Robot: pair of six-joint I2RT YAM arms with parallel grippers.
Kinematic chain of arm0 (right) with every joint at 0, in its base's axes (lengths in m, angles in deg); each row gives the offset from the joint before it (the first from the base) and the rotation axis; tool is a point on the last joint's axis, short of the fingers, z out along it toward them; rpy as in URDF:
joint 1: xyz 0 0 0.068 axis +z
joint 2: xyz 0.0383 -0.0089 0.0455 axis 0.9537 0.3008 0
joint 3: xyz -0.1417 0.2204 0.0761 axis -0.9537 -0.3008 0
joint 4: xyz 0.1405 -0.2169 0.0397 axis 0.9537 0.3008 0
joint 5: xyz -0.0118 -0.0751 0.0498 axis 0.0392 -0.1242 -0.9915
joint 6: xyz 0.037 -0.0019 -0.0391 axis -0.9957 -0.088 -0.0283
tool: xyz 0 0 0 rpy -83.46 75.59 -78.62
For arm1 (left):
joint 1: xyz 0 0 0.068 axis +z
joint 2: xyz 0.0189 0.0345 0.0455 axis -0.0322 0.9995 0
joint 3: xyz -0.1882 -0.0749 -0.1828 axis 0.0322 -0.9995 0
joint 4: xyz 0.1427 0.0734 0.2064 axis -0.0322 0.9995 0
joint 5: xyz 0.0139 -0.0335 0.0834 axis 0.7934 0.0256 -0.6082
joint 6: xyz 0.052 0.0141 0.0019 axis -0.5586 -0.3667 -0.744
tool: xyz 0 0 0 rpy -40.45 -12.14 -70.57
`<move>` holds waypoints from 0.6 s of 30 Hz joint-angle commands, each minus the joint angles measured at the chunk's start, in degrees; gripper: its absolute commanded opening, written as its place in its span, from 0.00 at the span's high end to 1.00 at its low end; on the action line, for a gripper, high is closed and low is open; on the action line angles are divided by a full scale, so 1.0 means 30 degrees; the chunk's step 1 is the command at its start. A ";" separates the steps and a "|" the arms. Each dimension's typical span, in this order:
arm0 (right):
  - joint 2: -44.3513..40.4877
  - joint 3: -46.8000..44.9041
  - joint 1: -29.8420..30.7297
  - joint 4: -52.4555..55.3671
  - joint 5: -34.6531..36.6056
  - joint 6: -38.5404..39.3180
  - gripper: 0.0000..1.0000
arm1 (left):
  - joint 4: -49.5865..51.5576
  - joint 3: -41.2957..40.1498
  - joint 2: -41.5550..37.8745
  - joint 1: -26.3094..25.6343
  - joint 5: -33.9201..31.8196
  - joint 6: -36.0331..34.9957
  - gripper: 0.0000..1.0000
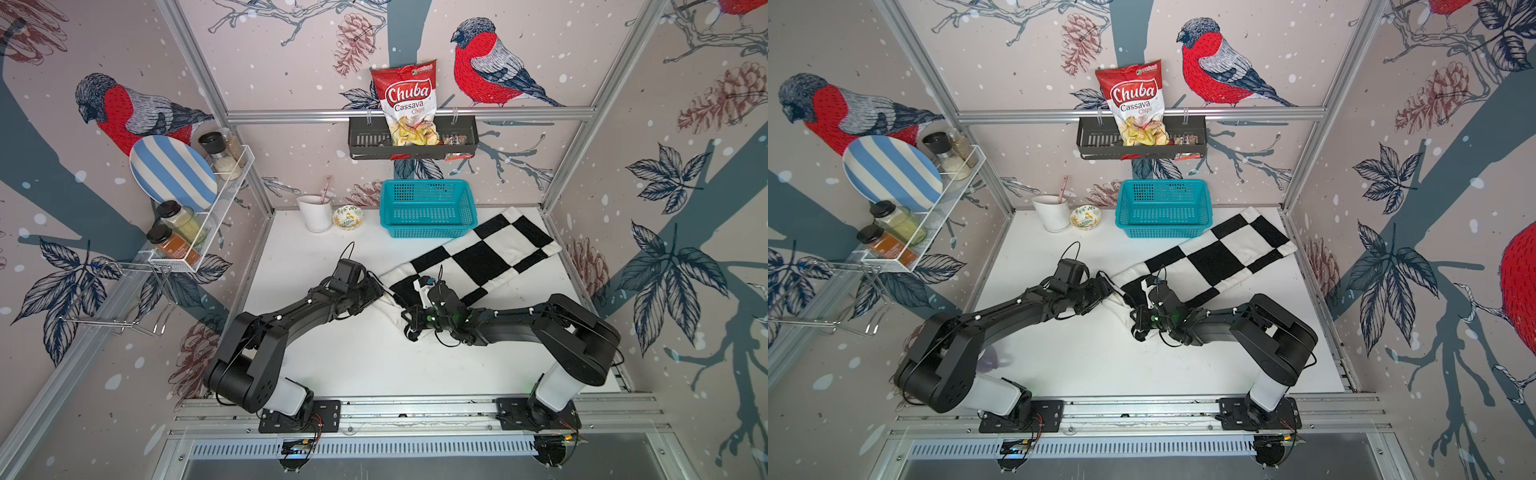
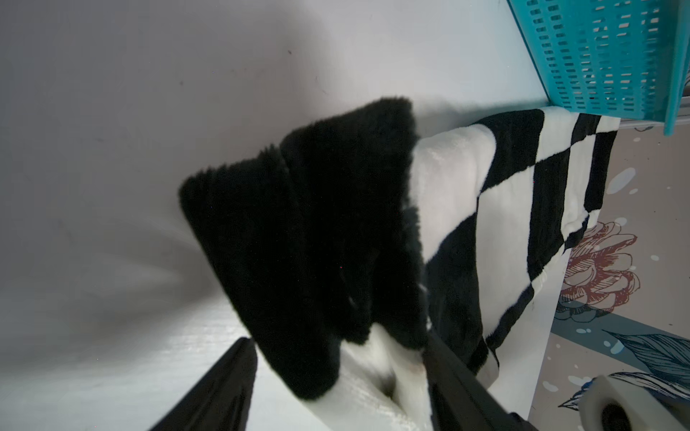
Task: Roll up the pillowcase
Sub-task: Roll the pillowcase at the center of the board.
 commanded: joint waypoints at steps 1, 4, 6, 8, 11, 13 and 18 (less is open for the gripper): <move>0.0015 -0.0135 -0.0021 -0.0277 -0.0178 -0.0174 1.00 | 0.0358 0.1326 0.0593 -0.0061 -0.0798 -0.0384 0.34; 0.0072 -0.0222 -0.0032 -0.0158 -0.0134 -0.0186 1.00 | 0.1233 0.2258 0.0994 -0.0060 -0.1002 -0.0531 0.41; 0.0126 -0.0289 -0.0027 -0.0182 -0.0145 -0.0232 1.00 | 0.1258 0.2478 0.1178 -0.0089 -0.0956 -0.0559 0.45; 0.0214 -0.0318 -0.0018 -0.0192 -0.0149 -0.0217 1.00 | 0.1095 0.2667 0.1559 -0.0112 -0.0681 -0.0477 0.48; 0.0327 -0.0348 -0.0029 -0.0225 -0.0178 -0.0188 1.00 | 0.1263 0.3339 0.2488 -0.0261 -0.0474 -0.0558 0.48; 0.0393 -0.0322 -0.0043 -0.0221 -0.0211 -0.0129 1.00 | 0.1461 0.3909 0.3189 -0.0376 -0.0499 -0.0561 0.54; 0.0340 -0.0350 -0.0204 -0.0019 -0.0090 0.0064 1.00 | 0.1899 0.5434 0.4719 -0.0513 -0.0571 -0.0262 0.84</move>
